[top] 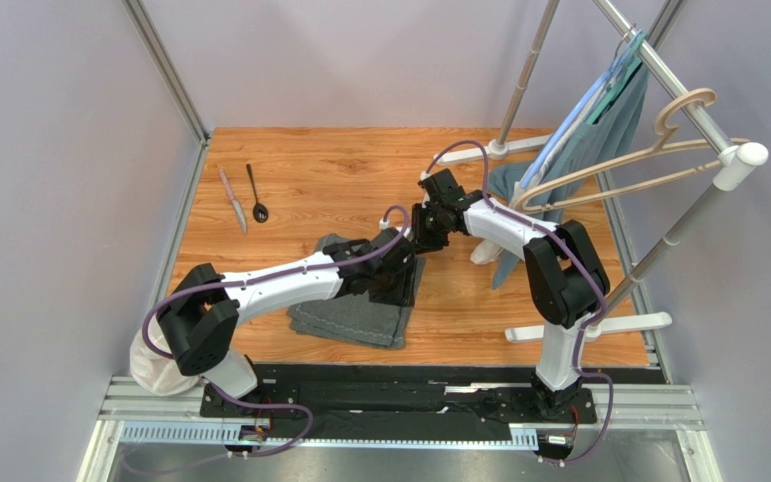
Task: Fold the napkin into a case and place the utensils inside
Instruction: Smooth out the lower triangle-folded napkin at the center of the board.
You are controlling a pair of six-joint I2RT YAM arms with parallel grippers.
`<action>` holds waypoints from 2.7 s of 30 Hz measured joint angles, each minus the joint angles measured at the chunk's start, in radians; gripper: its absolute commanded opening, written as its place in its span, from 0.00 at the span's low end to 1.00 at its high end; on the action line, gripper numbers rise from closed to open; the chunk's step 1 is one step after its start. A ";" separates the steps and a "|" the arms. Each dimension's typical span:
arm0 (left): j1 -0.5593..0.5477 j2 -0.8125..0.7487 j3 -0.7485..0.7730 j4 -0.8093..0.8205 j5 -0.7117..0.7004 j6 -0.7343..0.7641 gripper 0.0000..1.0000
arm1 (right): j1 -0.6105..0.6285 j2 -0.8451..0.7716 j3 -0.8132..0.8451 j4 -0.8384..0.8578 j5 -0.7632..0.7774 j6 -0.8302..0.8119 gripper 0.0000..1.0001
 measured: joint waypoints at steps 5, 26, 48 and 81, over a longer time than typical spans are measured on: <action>0.046 0.069 0.190 -0.027 -0.049 0.073 0.51 | -0.027 -0.001 -0.005 -0.004 0.006 -0.002 0.51; 0.121 0.517 0.584 -0.156 -0.138 0.274 0.41 | -0.126 -0.042 -0.201 0.137 -0.169 0.072 0.00; 0.148 0.557 0.594 -0.172 -0.132 0.277 0.04 | -0.126 0.018 -0.203 0.220 -0.216 0.095 0.00; 0.150 0.495 0.565 -0.158 -0.032 0.224 0.46 | -0.126 0.018 -0.146 0.134 -0.141 0.050 0.00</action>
